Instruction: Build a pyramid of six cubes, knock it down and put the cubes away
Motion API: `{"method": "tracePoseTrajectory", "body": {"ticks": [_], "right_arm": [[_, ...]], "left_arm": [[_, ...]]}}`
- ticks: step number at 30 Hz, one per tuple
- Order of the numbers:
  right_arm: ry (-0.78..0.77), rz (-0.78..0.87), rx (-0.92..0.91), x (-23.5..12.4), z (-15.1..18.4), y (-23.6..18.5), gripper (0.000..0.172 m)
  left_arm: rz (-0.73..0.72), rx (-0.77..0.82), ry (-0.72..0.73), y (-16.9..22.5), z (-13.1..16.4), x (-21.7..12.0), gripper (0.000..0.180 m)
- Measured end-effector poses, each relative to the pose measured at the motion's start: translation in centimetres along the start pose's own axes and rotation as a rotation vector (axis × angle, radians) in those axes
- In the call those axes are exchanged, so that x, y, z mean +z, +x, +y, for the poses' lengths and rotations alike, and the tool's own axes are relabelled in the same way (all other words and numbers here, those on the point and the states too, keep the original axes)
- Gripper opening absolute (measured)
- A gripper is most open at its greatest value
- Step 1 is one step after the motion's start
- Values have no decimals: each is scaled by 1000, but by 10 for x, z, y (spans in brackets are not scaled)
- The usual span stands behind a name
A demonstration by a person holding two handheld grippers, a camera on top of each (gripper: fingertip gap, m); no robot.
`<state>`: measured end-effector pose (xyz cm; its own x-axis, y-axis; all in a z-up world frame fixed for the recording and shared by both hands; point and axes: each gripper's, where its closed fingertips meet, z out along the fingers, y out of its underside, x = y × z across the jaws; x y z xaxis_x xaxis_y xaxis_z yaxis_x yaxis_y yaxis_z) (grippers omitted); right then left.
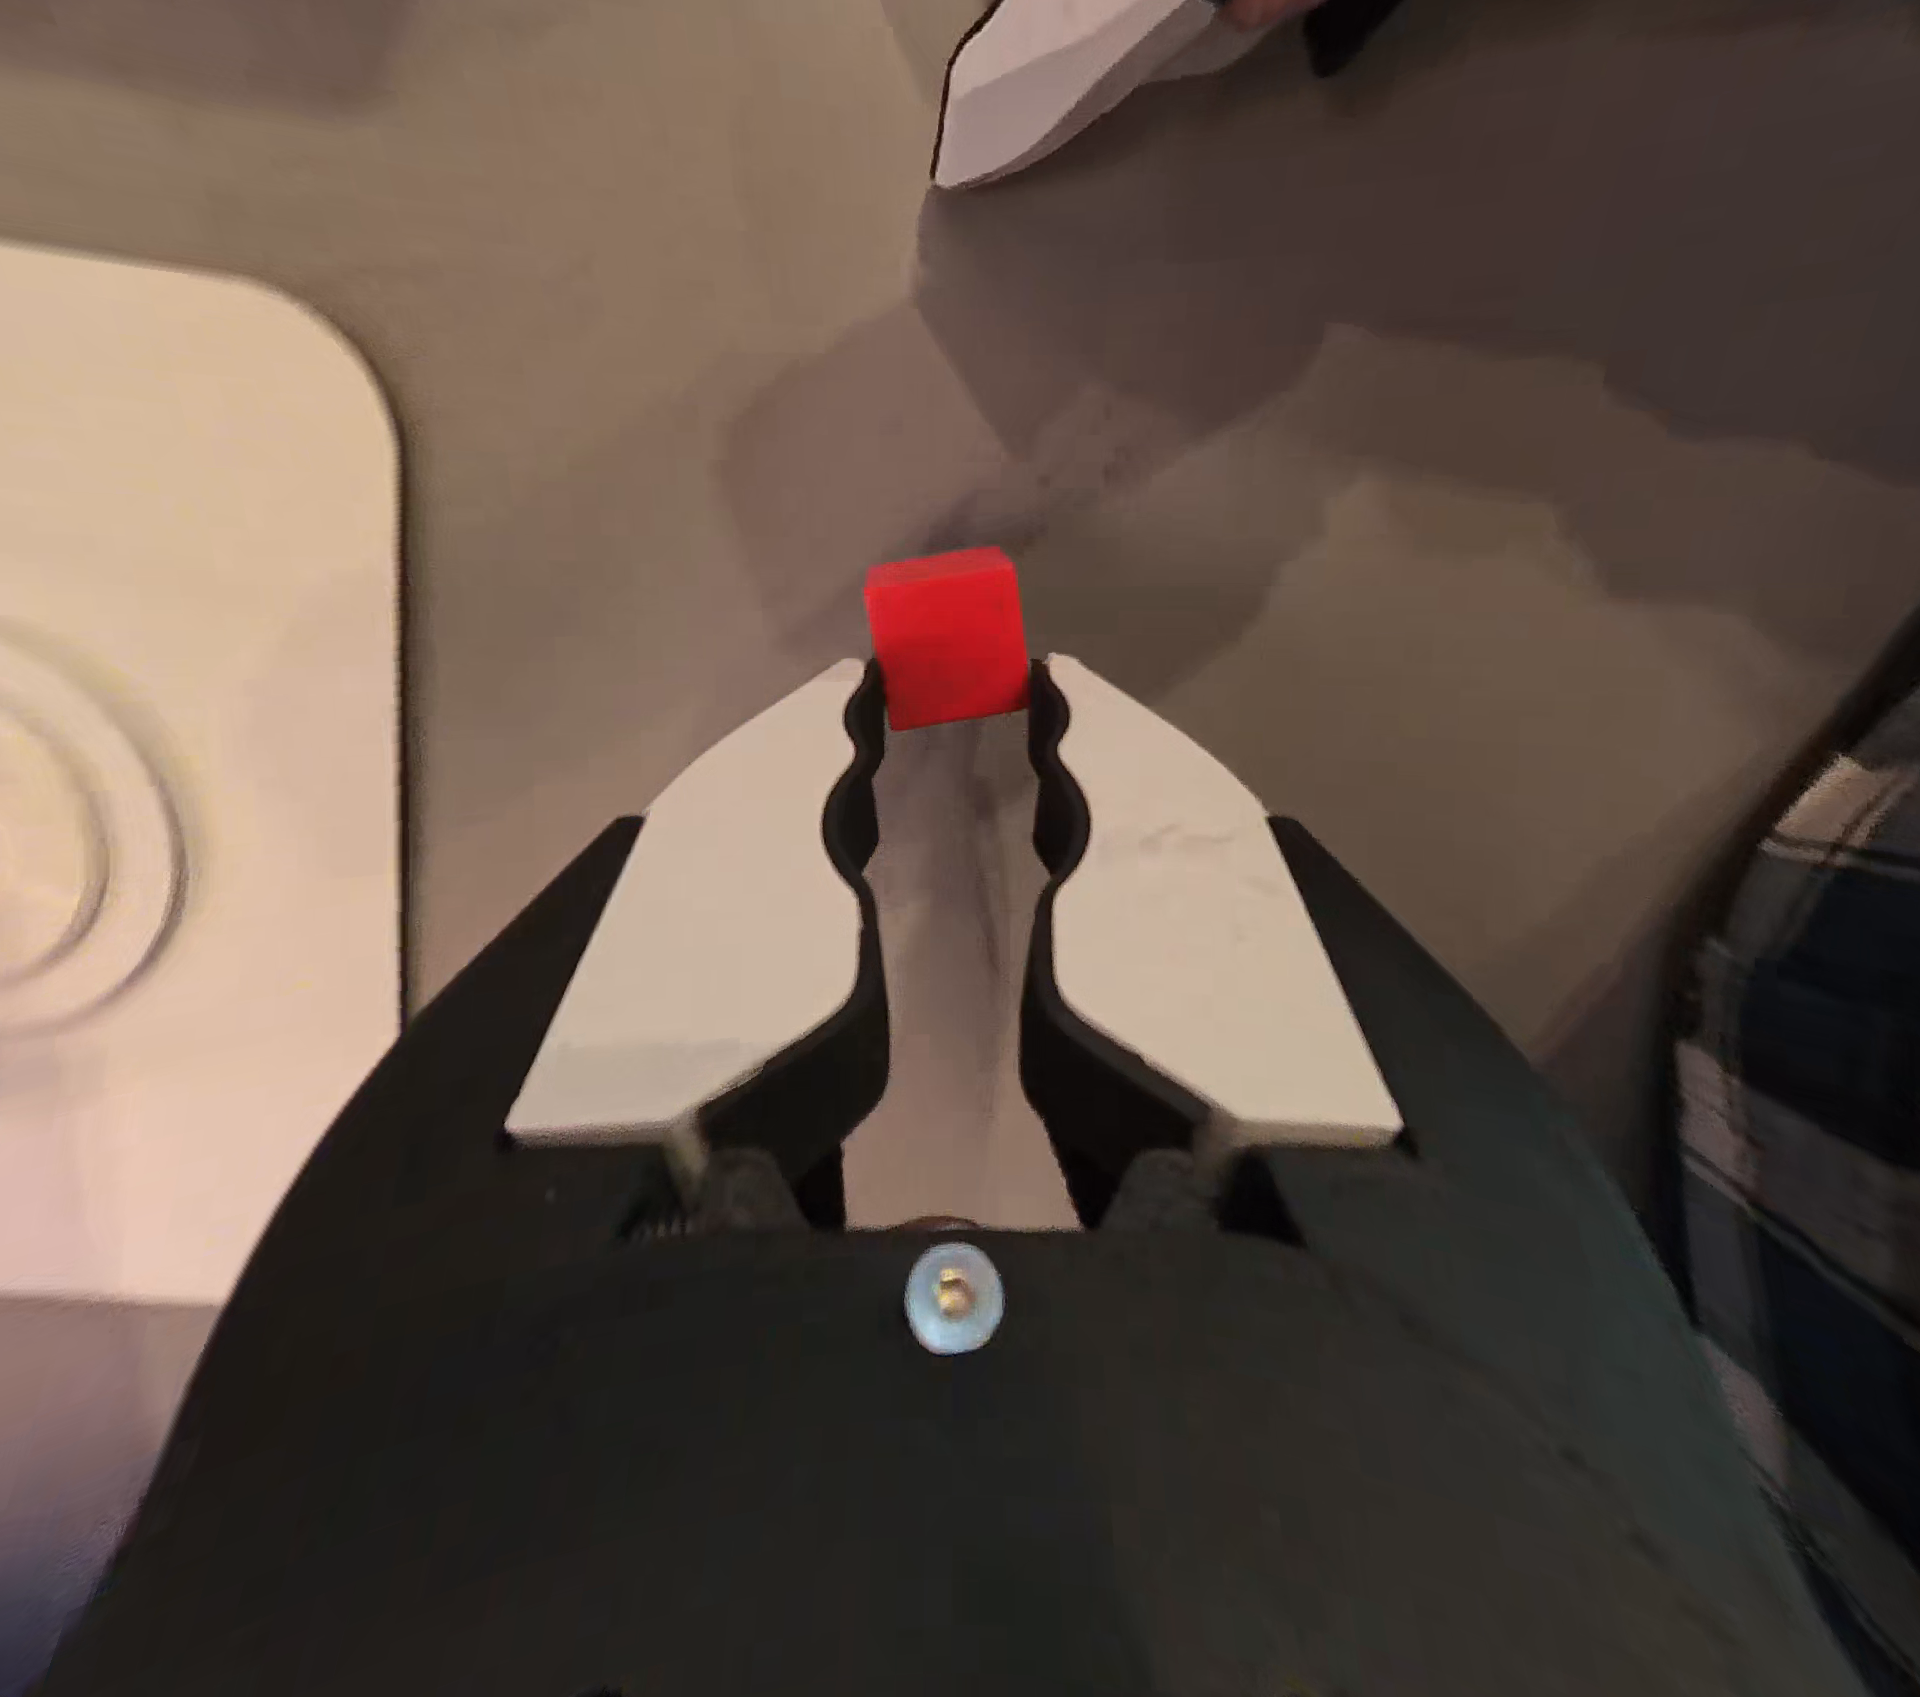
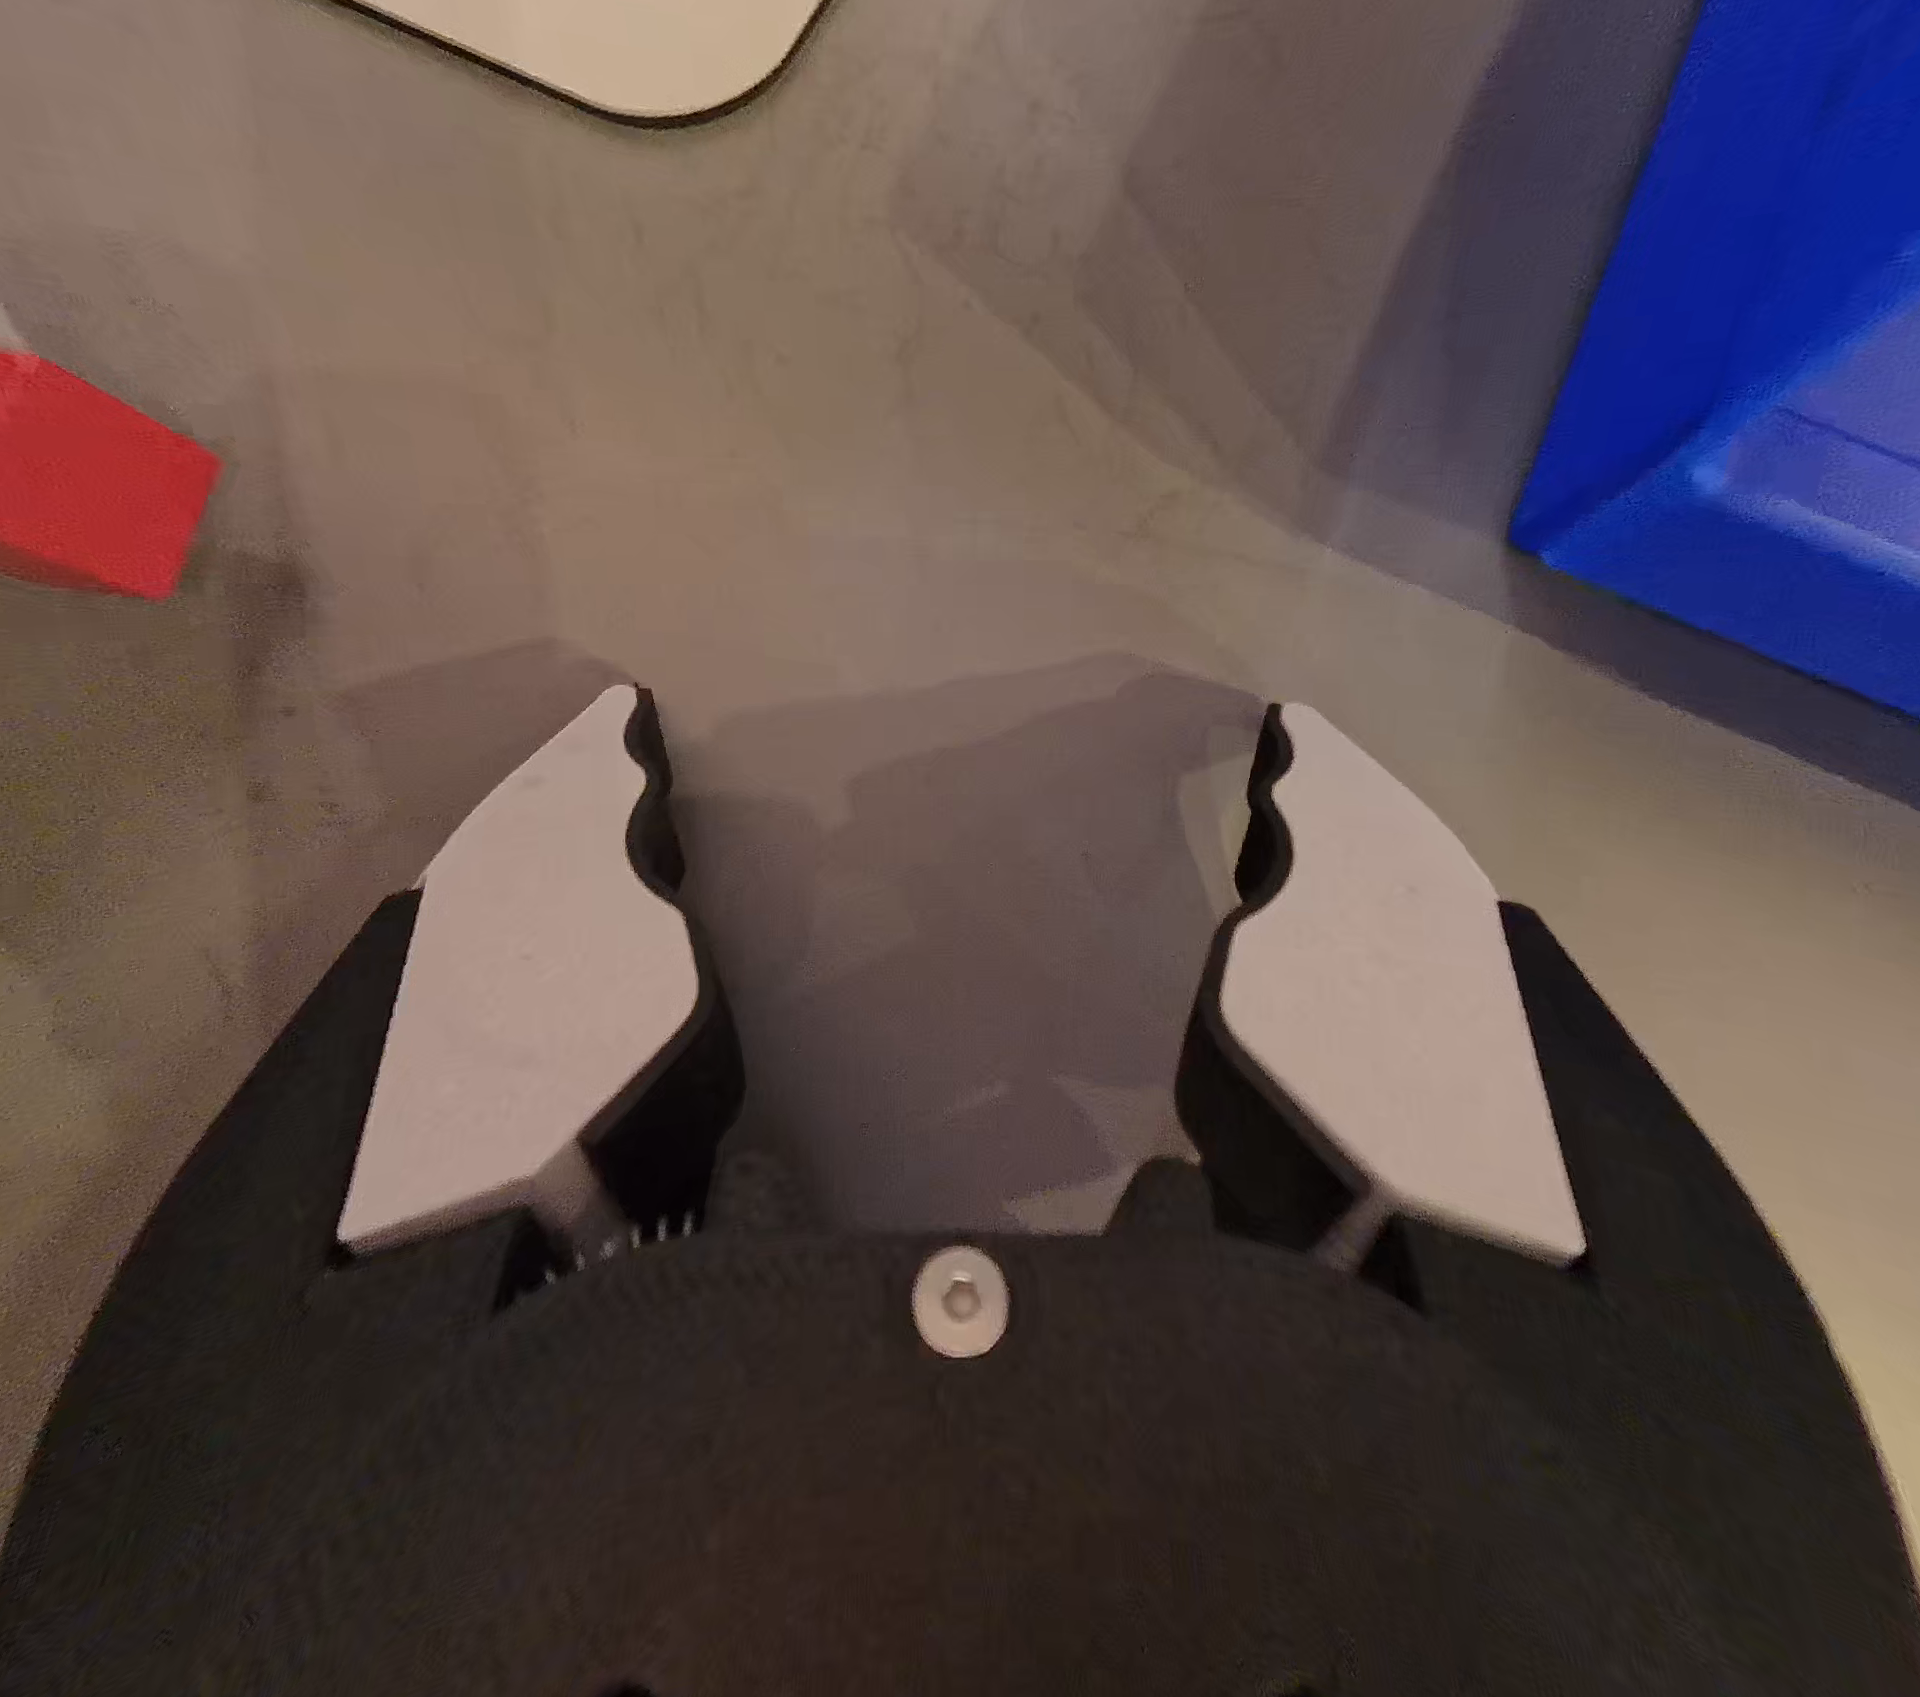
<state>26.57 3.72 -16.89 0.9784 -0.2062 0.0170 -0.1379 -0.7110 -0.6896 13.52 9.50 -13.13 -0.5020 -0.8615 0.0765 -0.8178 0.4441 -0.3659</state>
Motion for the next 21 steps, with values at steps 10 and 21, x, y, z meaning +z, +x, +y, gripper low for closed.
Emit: {"method": "tracePoseTrajectory", "body": {"ticks": [10, 21], "right_arm": [[2, 16, 14, -10, 10, 12, 103], [2, 13, 13, -12, 12, 14, 103]], "left_arm": [[65, 128, -65, 15, -24, 29, 26], [33, 114, -8, 14, -25, 0, 54]]}}
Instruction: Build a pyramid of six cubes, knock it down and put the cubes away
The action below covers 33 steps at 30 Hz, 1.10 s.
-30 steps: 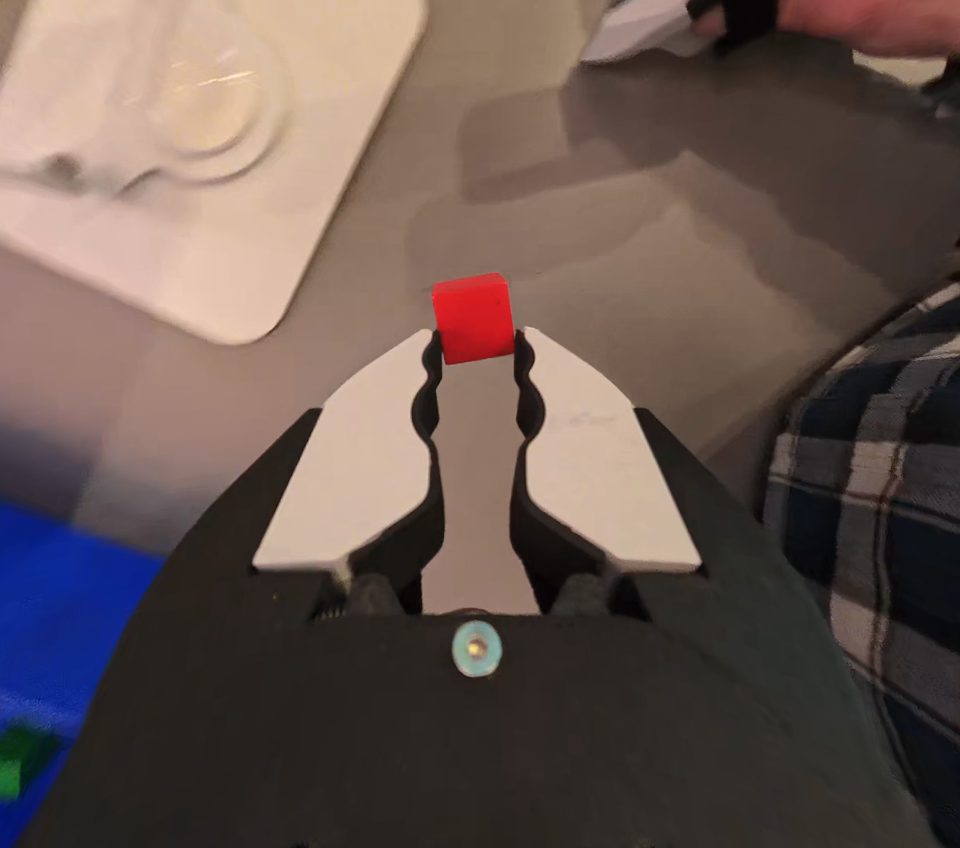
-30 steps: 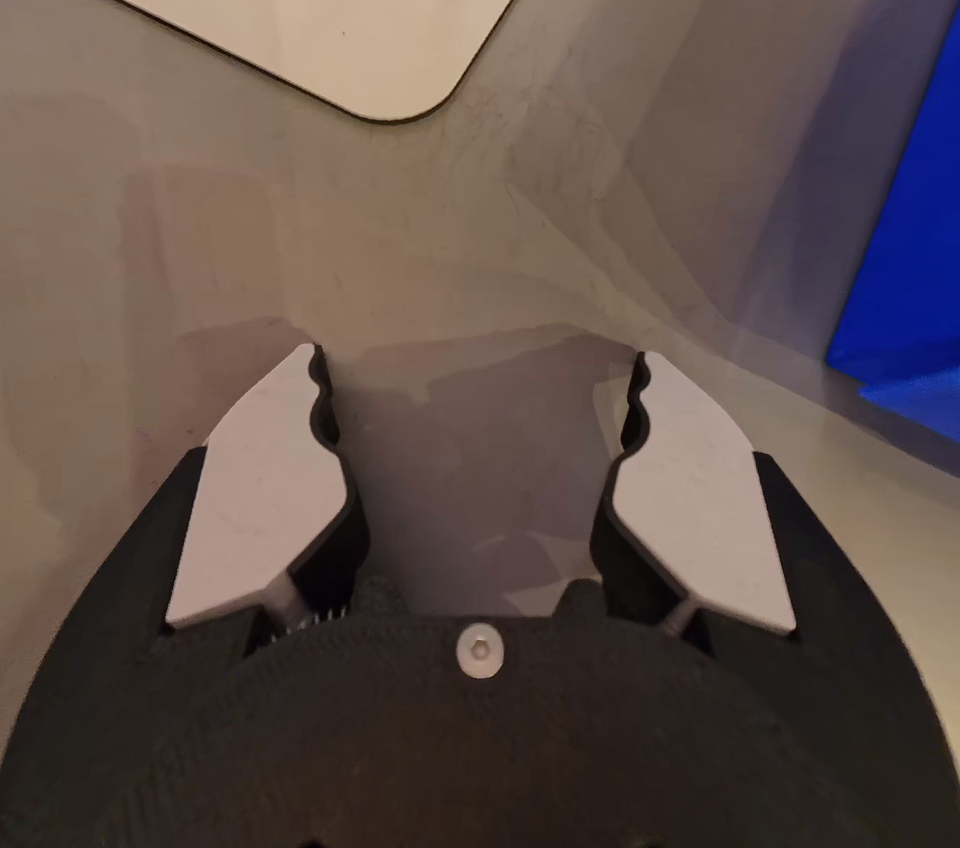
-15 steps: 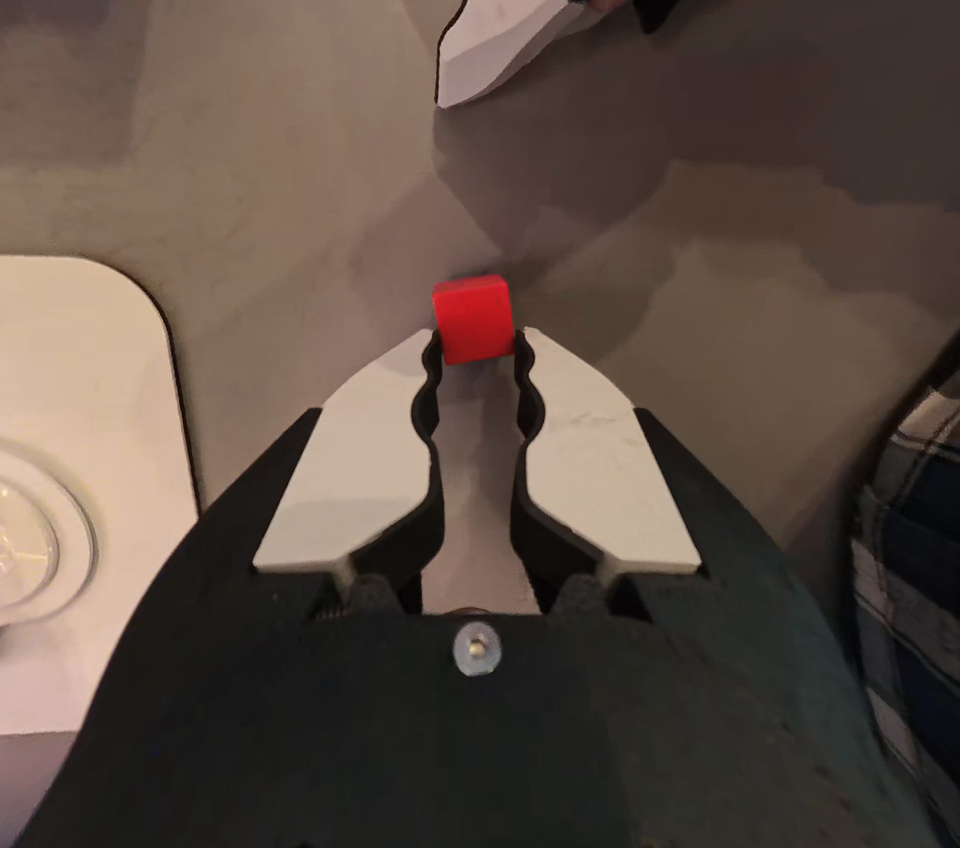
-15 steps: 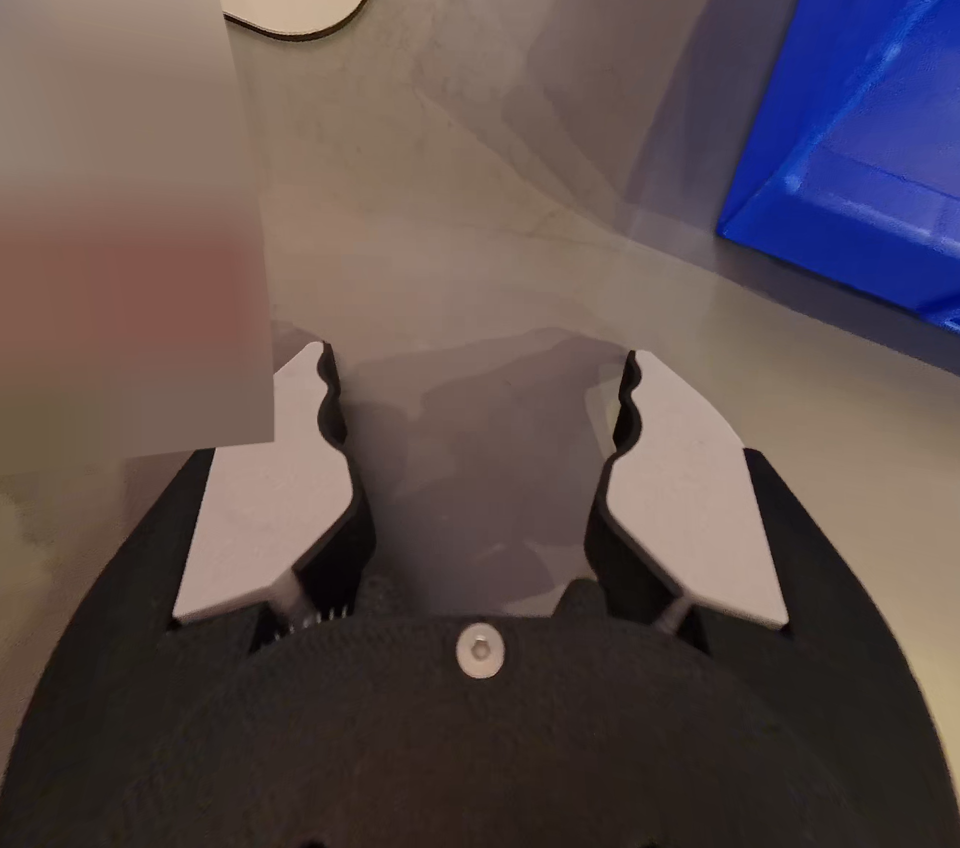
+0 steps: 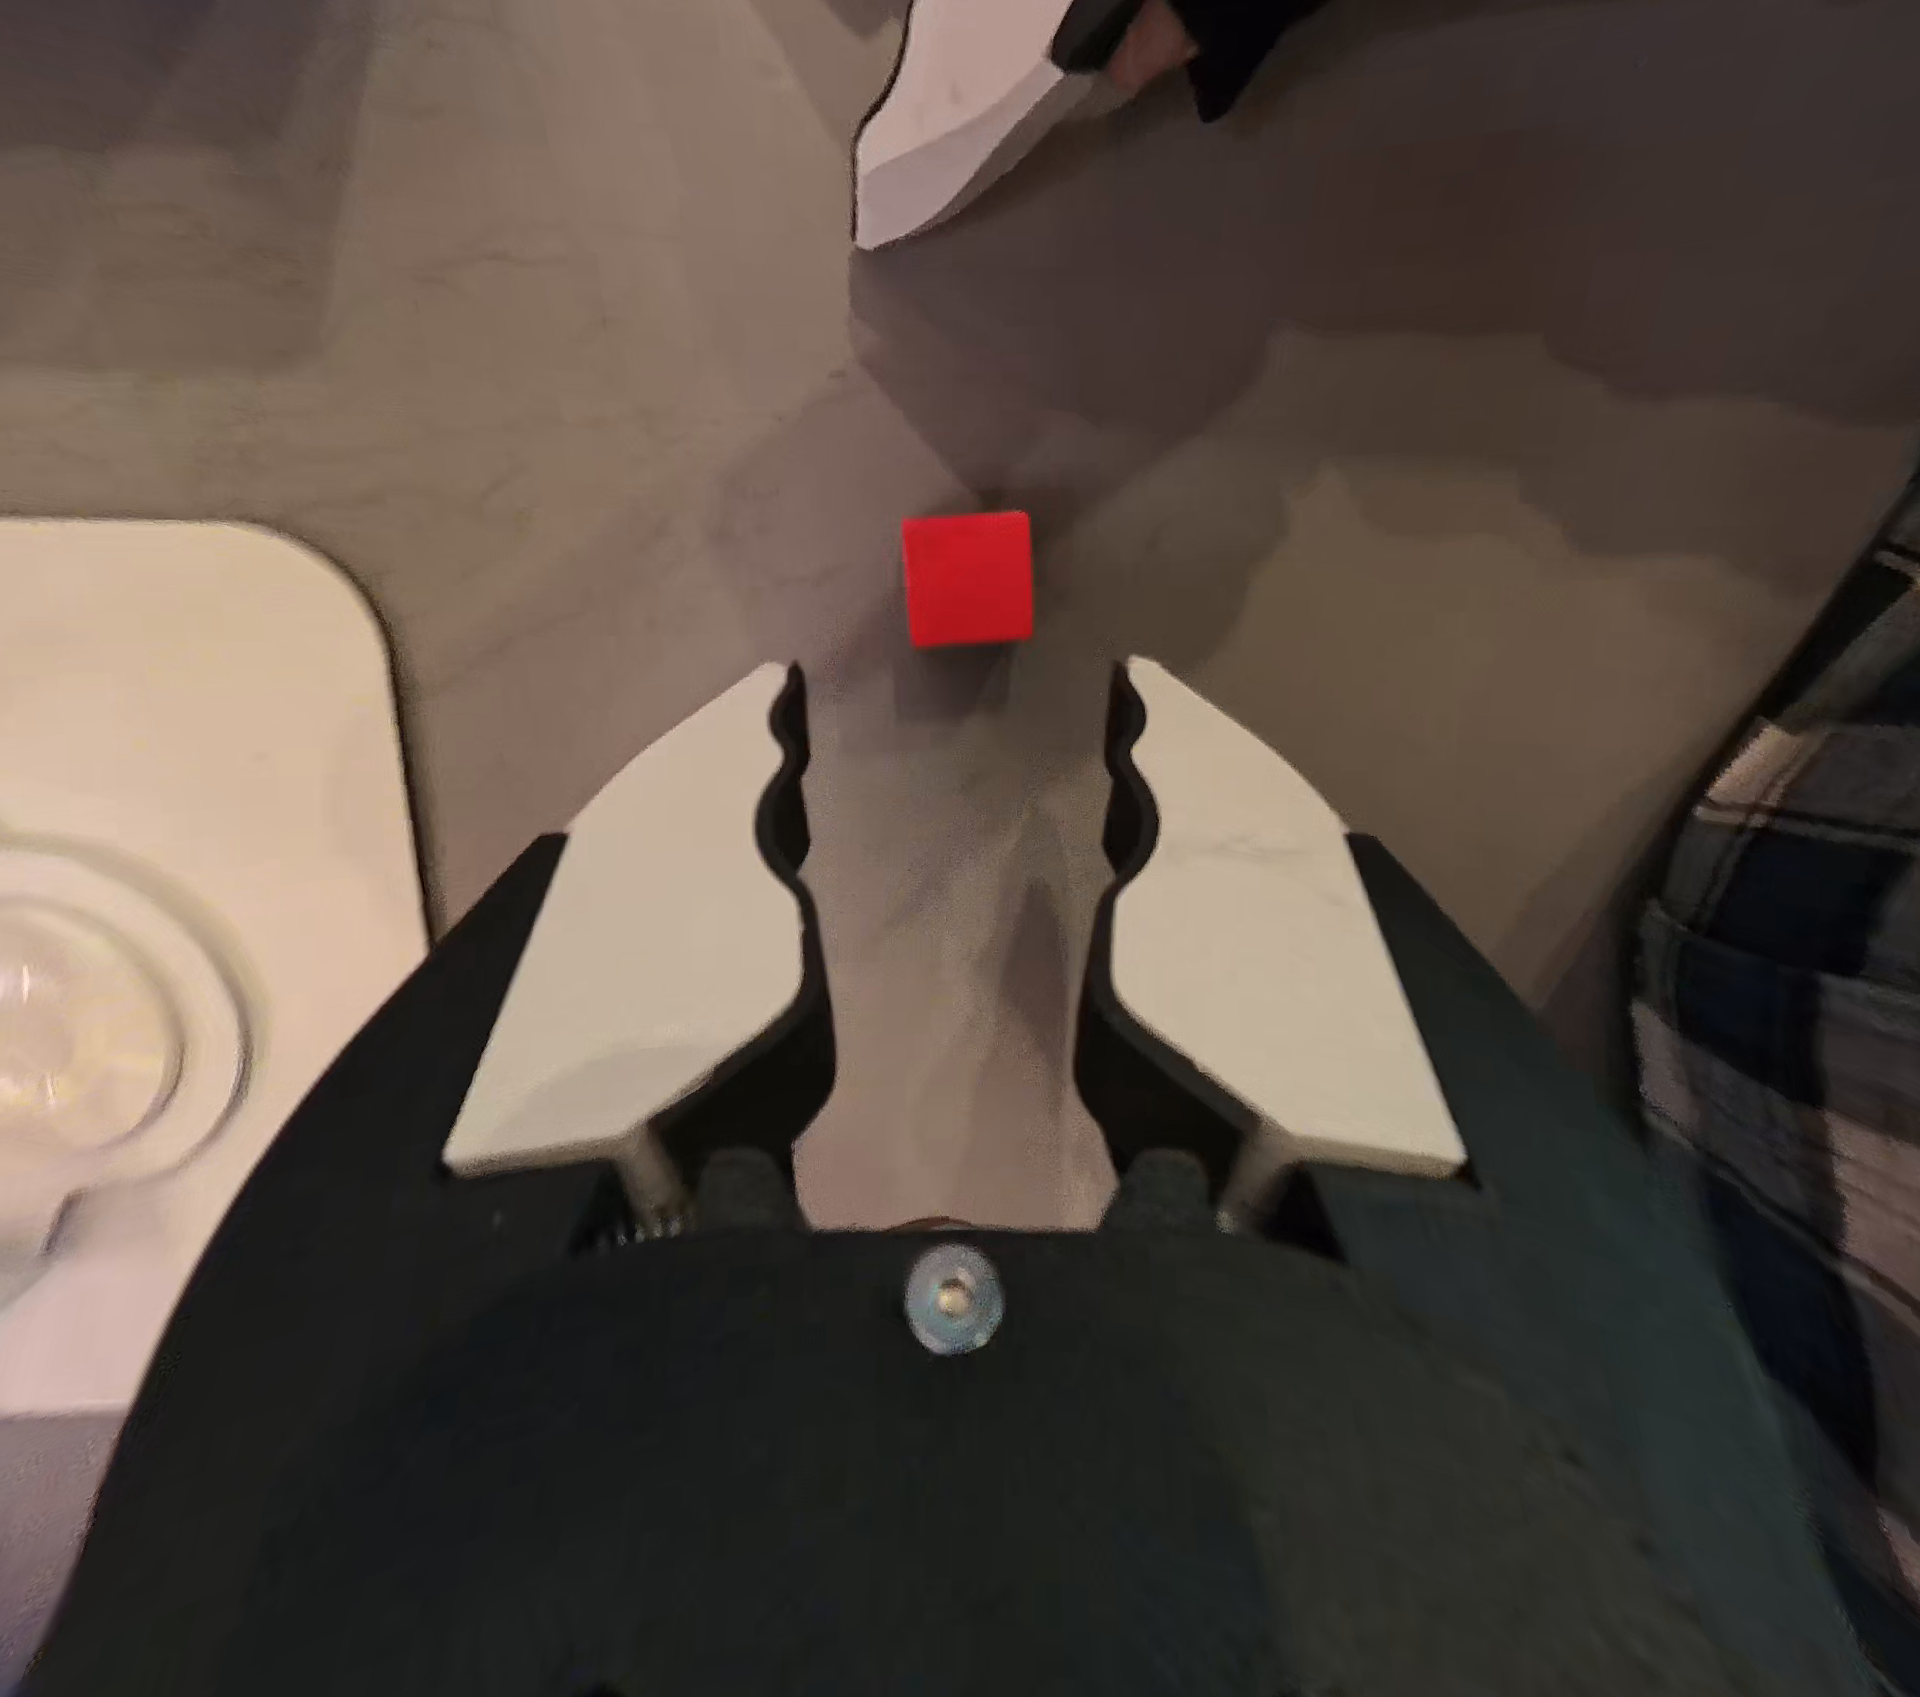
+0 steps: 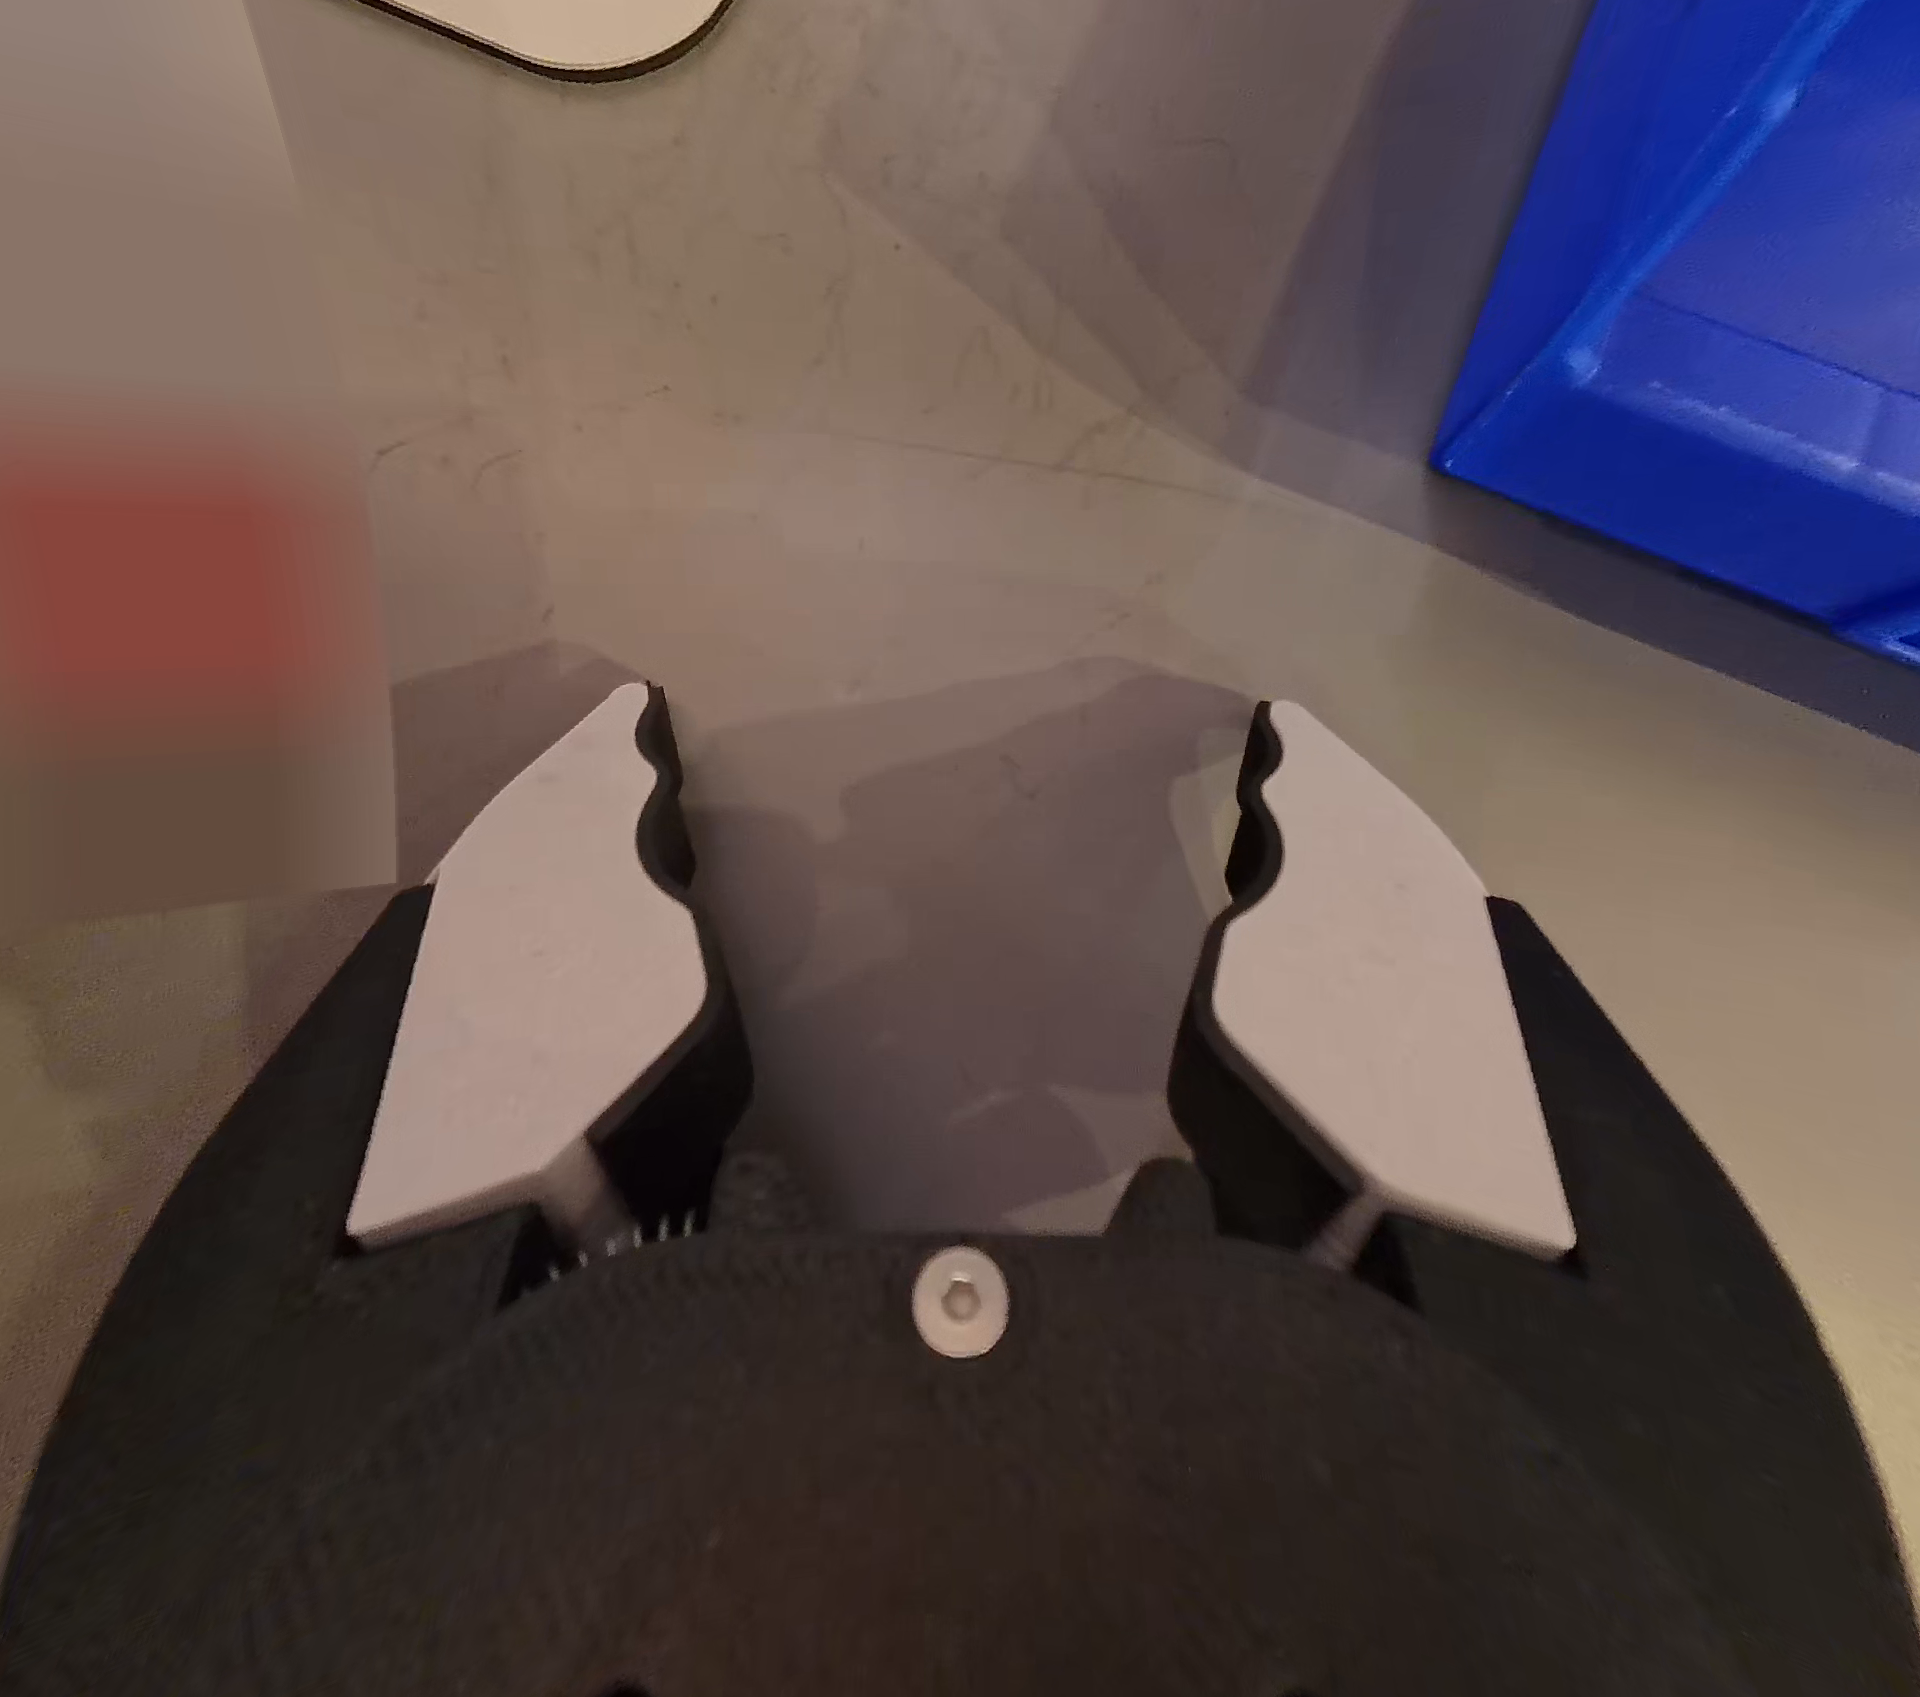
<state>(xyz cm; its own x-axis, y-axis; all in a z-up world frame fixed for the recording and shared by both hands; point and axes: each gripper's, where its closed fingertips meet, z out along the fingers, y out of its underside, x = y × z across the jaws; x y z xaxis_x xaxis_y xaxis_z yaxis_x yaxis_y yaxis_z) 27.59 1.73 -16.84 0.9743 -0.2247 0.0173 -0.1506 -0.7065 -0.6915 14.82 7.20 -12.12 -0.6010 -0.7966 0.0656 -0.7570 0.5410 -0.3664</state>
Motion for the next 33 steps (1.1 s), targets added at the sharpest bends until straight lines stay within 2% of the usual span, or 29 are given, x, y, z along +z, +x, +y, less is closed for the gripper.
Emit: {"method": "tracePoseTrajectory", "body": {"ticks": [2, 3, 6, 9, 11, 13, 15, 18, 22, 27, 33], "right_arm": [[0, -1, 0, 0, 0, 0, 103], [0, -2, 0, -1, 0, 0, 103], [0, -3, 1, 0, -2, 0, 103], [1, -4, 1, 0, -3, -1, 103], [-1, -4, 1, 0, -4, -2, 103], [-1, -5, 0, 1, -6, -3, 103], [-1, -7, 0, 2, -8, -3, 103], [0, -8, -2, 3, -9, -2, 103], [1, -10, -4, 6, -10, -4, 102], [4, -17, -12, 7, -11, -6, 99], [5, -19, -15, 8, -12, -7, 97]], "left_arm": [[-8, -42, 47, 1, 7, -24, 58], [-47, -56, 71, -3, 15, -39, 54], [-152, -172, 92, -22, 61, -88, 50], [-309, -343, 66, -57, 135, -143, 45], [-399, -451, -16, -79, 197, -174, 46], [-521, -470, -127, -101, 258, -203, 46], [-549, -462, -222, -114, 306, -218, 46], [-536, -423, -314, -130, 355, -221, 44], [-450, -356, -408, -142, 395, -202, 45], [-358, -294, -539, -150, 427, -180, 48], [-281, -272, -598, -152, 444, -168, 43]]}}
